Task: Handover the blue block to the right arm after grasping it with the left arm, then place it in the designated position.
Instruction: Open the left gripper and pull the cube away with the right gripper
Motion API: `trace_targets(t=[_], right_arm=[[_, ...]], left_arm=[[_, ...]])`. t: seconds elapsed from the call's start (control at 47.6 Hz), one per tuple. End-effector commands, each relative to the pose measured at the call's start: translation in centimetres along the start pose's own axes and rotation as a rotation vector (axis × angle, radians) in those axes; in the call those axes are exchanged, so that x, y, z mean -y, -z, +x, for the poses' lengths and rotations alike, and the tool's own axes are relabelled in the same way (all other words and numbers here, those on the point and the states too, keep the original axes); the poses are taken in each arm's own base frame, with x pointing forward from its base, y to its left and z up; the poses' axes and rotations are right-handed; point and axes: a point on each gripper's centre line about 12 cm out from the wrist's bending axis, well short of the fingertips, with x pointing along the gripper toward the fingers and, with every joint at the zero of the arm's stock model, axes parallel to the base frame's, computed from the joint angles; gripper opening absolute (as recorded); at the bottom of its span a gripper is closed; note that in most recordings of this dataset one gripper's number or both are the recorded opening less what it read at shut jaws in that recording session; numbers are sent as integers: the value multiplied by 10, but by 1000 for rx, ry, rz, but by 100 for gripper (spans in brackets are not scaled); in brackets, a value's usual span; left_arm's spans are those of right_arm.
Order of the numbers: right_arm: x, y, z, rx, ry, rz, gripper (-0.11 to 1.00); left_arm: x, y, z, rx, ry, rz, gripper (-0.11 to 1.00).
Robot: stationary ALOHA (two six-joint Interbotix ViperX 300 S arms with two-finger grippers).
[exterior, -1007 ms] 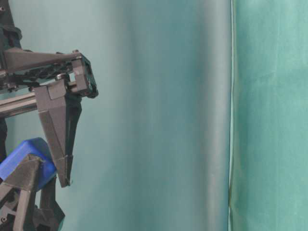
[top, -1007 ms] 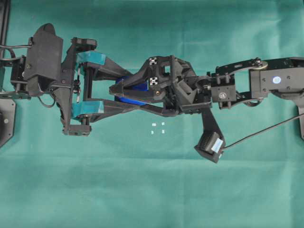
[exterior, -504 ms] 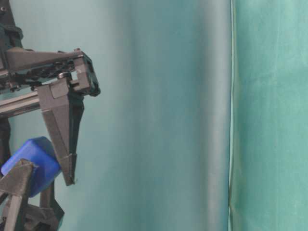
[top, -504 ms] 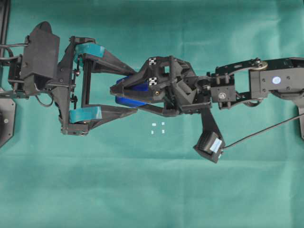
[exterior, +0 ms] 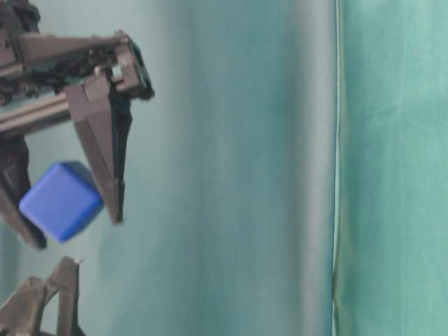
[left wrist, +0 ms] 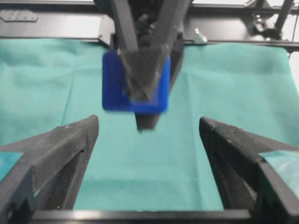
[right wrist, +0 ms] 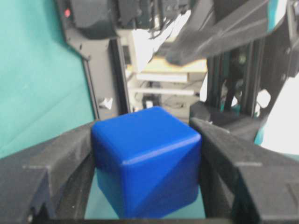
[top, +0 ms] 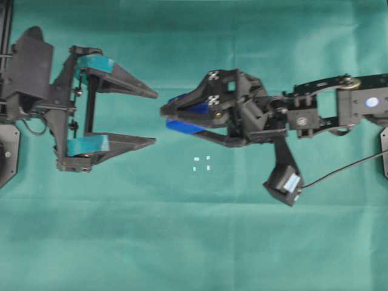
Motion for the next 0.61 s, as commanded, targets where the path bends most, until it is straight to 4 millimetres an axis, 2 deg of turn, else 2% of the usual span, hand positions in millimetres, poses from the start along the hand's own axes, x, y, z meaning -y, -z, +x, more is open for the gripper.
trace_targets(t=[0.0, 0.168, 0.315, 0.441, 0.588], right_arm=[[12, -3, -16, 8, 38, 14, 62], [9, -2, -30, 9, 40, 28, 62], [9, -3, -34, 22, 48, 101, 62], [11, -6, -34, 55, 60, 277, 62], [17, -10, -35, 101, 75, 560, 62]], left_arm=[[0, -7, -7, 23, 0, 0, 100], [0, -7, -6, 21, 0, 2, 100], [0, -7, -3, 17, 0, 3, 100], [0, -7, -1, 14, 0, 3, 100], [0, -7, -1, 14, 0, 3, 100]])
